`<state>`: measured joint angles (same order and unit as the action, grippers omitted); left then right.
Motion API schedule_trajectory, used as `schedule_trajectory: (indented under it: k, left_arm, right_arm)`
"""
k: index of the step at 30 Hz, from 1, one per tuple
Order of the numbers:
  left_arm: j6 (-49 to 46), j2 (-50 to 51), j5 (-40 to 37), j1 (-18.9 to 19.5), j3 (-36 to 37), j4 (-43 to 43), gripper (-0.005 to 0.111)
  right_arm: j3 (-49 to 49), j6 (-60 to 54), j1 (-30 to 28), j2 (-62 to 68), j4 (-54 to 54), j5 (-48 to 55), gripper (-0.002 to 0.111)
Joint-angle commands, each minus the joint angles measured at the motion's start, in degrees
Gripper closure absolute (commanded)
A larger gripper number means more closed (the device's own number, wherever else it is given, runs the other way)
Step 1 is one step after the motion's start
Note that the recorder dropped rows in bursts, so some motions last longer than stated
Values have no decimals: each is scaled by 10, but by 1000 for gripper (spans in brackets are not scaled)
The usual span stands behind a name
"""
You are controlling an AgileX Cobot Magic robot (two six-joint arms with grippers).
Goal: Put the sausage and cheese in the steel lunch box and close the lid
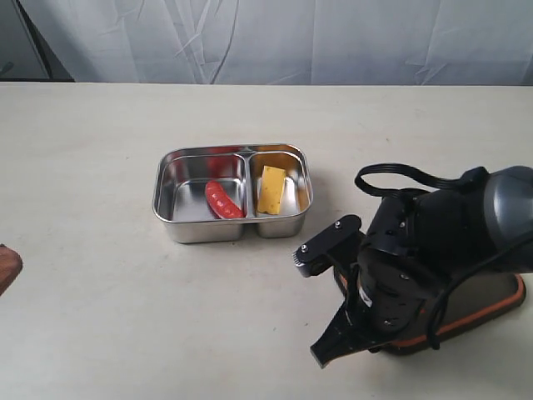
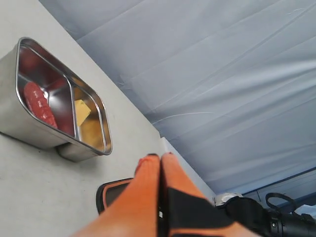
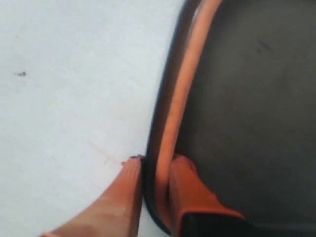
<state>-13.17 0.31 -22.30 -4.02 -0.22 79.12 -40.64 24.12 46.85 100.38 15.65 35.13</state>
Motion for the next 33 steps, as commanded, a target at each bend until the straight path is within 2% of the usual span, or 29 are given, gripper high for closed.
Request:
schedule_trajectory:
  k: [1,6,10,13,18,22,25,27,30,33]
  left_arm:
    - [-9,-3,-1,-1,2,3,107]
    - [-11,-3,-10,-1,2,-35,107]
    - [-29,-3,-52,-1,2,-40,107]
    - [-117,-3,-96,-1,2,-8,107]
    - [-373,-3,-210,-1,2,116,107]
    - [-476,-3,-257,-1,2,180,106]
    - [-499,-3,-262,-1,2,199,97]
    - [-510,-3,-263,-1,2,199,87]
    - [-550,-3,-269,-1,2,199,65]
    - [-602,-3,-270,-1,2,203,48]
  right_arm:
    - [10,-1,-1,27,-2,1,109]
    - [10,-1,-1,18,-10,24,109]
    - [10,-1,-1,-19,-24,26,109]
    - [10,-1,3,-62,-28,26,109]
    - [10,-1,6,-153,-42,26,109]
    - [9,-1,6,-233,-60,25,109]
    - [9,-6,6,-293,-90,12,109]
    - [9,-19,6,-335,-118,-8,109]
    - [9,-38,6,-390,-165,-40,109]
    - [9,-61,6,-436,-227,-82,109]
